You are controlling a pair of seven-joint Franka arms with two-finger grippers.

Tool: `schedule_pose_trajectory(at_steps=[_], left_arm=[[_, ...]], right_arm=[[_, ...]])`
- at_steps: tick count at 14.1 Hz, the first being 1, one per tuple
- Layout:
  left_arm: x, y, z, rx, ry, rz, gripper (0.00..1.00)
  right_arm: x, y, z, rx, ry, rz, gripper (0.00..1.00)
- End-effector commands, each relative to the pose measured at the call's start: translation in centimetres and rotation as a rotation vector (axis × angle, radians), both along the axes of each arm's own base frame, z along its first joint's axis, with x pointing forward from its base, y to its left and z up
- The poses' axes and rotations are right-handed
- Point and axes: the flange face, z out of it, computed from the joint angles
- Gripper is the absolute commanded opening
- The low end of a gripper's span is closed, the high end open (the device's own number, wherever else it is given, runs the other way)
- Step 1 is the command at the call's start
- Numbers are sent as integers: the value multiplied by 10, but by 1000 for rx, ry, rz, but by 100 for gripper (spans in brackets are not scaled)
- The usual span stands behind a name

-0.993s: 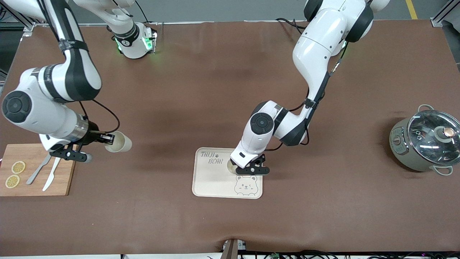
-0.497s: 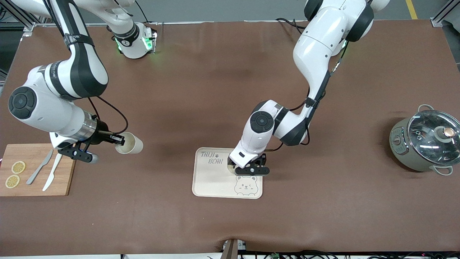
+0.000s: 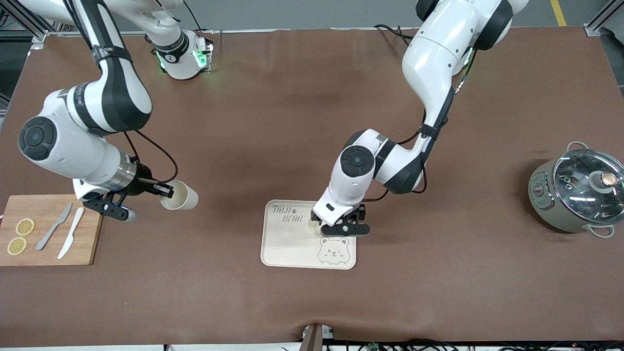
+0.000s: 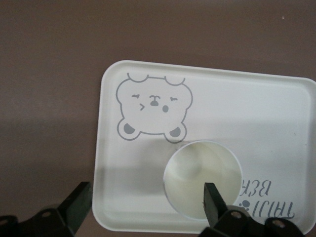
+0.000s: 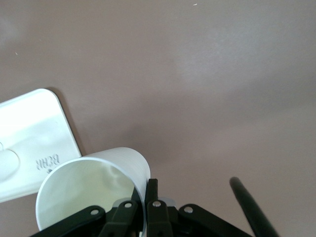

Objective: Place white IKEA cup upright on tray with both arms
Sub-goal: 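Open the left gripper and lift away while the right gripper carries its cup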

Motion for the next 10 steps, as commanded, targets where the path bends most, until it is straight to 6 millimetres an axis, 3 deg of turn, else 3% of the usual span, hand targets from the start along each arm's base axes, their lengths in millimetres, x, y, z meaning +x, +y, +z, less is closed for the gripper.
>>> schedule_pose_trajectory(at_steps=[1, 5, 8, 10], left_arm=[[4, 34, 52, 84, 41, -34, 100], [13, 100, 129, 123, 102, -89, 100], [22, 172, 179, 142, 149, -150, 100], [29, 219, 198, 139, 175, -189, 100]], right_arm=[[14, 30, 1, 26, -3, -57, 0], [23, 77, -17, 32, -13, -111, 0], [27, 111, -34, 42, -24, -161, 0], [31, 132, -44, 58, -47, -205, 0]])
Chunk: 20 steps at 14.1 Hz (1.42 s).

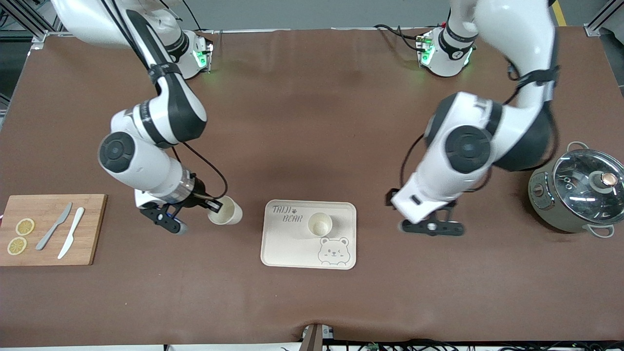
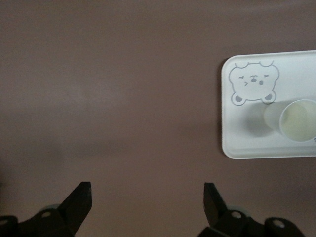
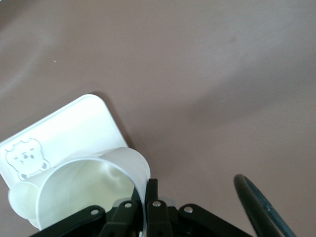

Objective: Place white IKEA cup upright on tray with both arms
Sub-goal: 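Open the left gripper and lift away while the right gripper carries its cup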

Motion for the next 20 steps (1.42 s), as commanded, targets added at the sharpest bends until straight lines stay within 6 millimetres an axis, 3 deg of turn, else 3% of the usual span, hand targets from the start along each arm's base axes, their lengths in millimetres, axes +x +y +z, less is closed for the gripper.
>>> schedule_pose_trajectory(at_steps=[1, 5, 12, 14, 20], left_arm=[[1, 54, 19, 6, 44, -50, 100], [6, 140, 38, 4, 65, -45, 100], [-44, 227, 61, -42, 12, -9, 100], [-57, 241, 68, -53, 11, -15, 100], [-76, 241, 93, -63, -16, 5, 100]], right_arm=[[12, 29, -10, 22, -23, -67, 0], [25, 55, -37, -8, -25, -114, 0], [31, 72, -73, 11, -67, -119, 0], [30, 79, -83, 15, -77, -111, 0], [21, 96, -109, -11, -70, -83, 0]])
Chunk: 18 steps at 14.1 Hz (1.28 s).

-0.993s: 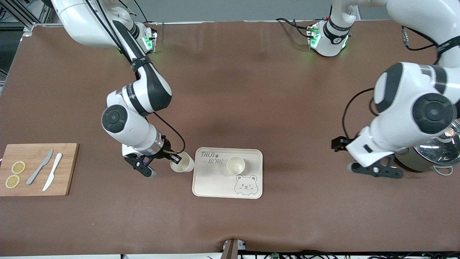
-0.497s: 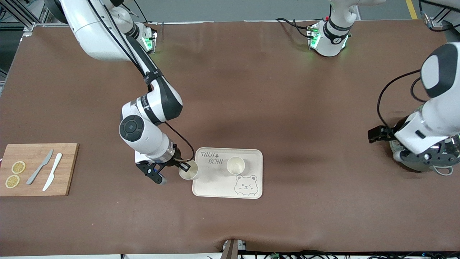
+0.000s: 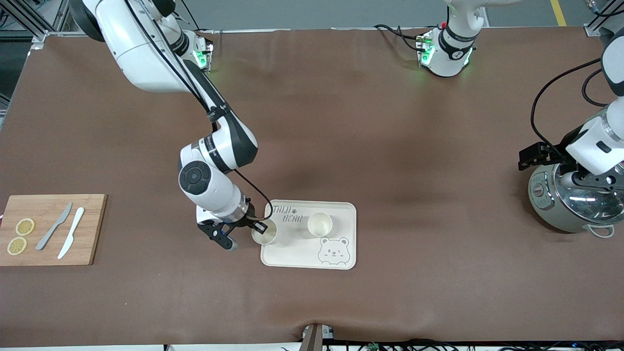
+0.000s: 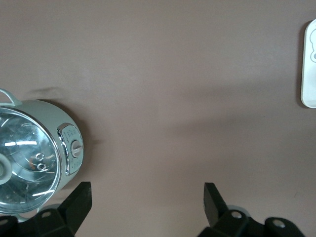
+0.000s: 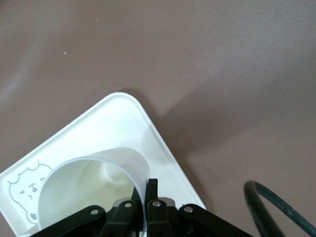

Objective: Place white IKEA cup upright on tray with both arms
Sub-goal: 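Set the cup on the tray beside the first cup with the right gripper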

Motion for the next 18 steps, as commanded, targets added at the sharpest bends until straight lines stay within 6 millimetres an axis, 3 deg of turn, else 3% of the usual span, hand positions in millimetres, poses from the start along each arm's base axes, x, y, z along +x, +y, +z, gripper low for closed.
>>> schedule_pose_trajectory(at_steps=[1, 8, 16, 17, 18], left_arm=[[-14, -4, 11, -14, -23, 8, 100], [-37, -17, 22, -12, -29, 17, 100], [-48, -29, 22, -8, -26, -5, 100], [-48, -29, 22, -8, -26, -5, 100], [-48, -28, 22, -7, -26, -5, 100]], right_arm=[[2, 10, -4, -20, -11, -11, 0], [-9, 30, -40, -45, -21, -4, 0], [-10, 33, -49, -39, -31, -2, 3], [-9, 32, -50, -39, -30, -3, 49], [-9, 31, -51, -42, -29, -4, 82]])
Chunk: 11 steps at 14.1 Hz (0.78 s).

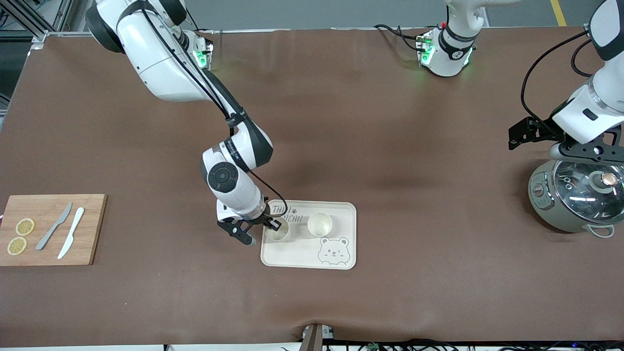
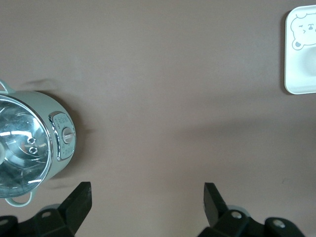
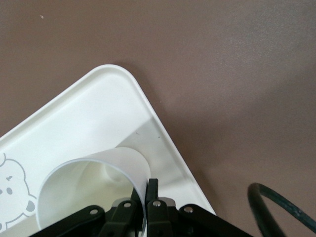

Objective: Place white IKEA cup upright on tray with both arms
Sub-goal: 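Set the cup on the tray beside the first cup with the right gripper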

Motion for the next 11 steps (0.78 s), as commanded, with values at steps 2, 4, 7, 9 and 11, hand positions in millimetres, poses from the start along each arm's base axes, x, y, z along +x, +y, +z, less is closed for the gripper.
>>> schedule_pose_trajectory(at_steps=[2, 4, 7, 9, 11], left_arm=[[-8, -2, 3, -11, -15, 11, 100], [-7, 0, 2, -10, -17, 14, 100], [-5, 3, 1, -11, -18, 18, 100], [-5, 3, 1, -11, -18, 18, 100], [-5, 3, 1, -11, -18, 18, 100]], right_arm=[[5, 3, -2, -44, -35, 17, 100], [4, 3, -3, -54, -39, 14, 100], [4, 4, -1, -51, -39, 12, 100], [4, 4, 1, -51, -39, 13, 100], [5, 6, 8, -47, -40, 12, 100]])
